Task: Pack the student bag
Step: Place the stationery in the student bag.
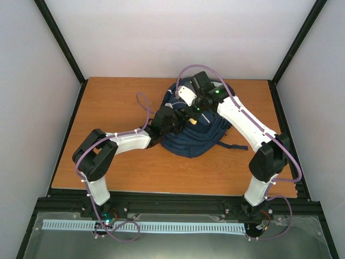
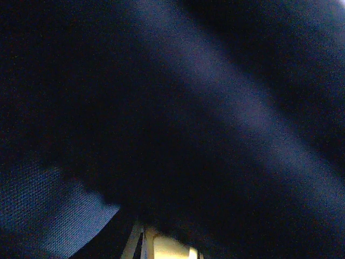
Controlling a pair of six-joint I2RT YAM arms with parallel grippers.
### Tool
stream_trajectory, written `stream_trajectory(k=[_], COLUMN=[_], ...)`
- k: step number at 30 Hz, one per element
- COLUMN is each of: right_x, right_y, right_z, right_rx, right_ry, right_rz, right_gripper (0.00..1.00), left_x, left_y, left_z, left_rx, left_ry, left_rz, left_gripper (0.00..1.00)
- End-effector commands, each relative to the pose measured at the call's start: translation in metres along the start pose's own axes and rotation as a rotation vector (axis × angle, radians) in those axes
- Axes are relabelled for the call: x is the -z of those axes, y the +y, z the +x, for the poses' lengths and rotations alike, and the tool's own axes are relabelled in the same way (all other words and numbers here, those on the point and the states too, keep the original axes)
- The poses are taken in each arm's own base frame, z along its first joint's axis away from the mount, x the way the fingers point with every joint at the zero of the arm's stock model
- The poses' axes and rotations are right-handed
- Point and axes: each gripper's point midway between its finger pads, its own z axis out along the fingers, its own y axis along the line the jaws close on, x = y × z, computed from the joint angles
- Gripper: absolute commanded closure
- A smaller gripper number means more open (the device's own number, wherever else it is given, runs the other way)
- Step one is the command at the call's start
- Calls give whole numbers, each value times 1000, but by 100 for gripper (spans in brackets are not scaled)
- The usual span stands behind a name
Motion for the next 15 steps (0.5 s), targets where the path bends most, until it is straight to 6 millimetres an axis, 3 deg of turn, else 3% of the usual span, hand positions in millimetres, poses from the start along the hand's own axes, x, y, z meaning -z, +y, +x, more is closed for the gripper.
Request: stream_trajectory(k=[1,11,15], right_x=[21,7,4], right_y=[9,2,1], right_z=[-28,-24,-24], right_rx=[24,30,30], right_ry=[-126,-96,-88], right_rz=[-14,16,19], right_gripper=[97,97,97], left_x=[-4,22,32], left_y=[-20,-28,-33], left_z=[5,9,12], left_rx=[-7,-89,-114], left_ry=[43,54,65], left_rz=[53,35,32], left_gripper=[85,56,54])
